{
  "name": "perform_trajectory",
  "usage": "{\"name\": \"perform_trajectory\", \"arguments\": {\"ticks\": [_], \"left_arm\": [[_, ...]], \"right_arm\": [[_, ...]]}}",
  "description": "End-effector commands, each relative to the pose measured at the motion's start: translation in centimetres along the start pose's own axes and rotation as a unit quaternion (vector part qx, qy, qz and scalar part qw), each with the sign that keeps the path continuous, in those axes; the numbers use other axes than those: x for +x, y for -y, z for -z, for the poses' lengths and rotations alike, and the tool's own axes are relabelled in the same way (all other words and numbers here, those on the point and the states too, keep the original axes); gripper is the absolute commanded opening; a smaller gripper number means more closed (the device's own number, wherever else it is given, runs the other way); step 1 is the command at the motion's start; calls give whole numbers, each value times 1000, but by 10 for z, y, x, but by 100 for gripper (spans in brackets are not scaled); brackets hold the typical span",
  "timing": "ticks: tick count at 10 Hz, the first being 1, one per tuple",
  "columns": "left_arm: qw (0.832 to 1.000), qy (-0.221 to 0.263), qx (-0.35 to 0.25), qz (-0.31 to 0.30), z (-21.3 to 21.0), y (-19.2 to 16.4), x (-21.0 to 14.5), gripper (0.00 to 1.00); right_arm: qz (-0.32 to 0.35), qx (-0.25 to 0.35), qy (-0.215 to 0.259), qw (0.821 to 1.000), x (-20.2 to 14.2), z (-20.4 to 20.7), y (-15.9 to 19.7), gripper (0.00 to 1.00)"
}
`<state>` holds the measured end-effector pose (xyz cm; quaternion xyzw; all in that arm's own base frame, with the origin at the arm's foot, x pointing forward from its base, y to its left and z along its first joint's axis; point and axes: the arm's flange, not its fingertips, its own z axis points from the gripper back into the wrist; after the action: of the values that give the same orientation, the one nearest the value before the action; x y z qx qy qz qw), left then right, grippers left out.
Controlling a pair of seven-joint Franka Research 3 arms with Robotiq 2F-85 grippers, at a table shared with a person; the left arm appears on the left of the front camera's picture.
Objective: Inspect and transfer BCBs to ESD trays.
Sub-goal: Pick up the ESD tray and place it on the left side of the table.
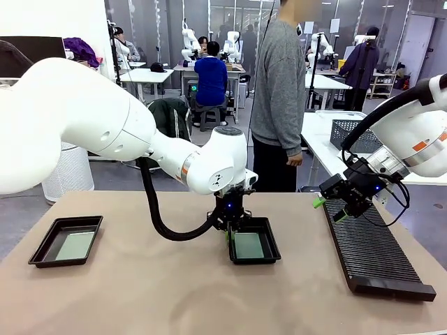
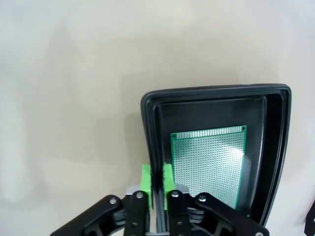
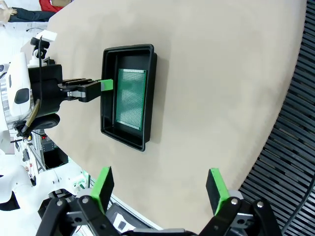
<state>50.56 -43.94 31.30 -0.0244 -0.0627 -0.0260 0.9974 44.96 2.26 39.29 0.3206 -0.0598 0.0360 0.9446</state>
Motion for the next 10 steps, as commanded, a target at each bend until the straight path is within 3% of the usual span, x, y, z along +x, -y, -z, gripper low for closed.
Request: {"name": "perform_trajectory", "arguments": {"ticks": [1, 10], "left_arm": [[1000, 17, 15, -13, -2, -2, -5, 0], [1000, 0, 0, 0, 0, 0, 0, 0]], "right_arm": [[6, -3, 2, 1000, 0, 1, -1, 100], [6, -3, 2, 1000, 0, 1, -1, 100]]}}
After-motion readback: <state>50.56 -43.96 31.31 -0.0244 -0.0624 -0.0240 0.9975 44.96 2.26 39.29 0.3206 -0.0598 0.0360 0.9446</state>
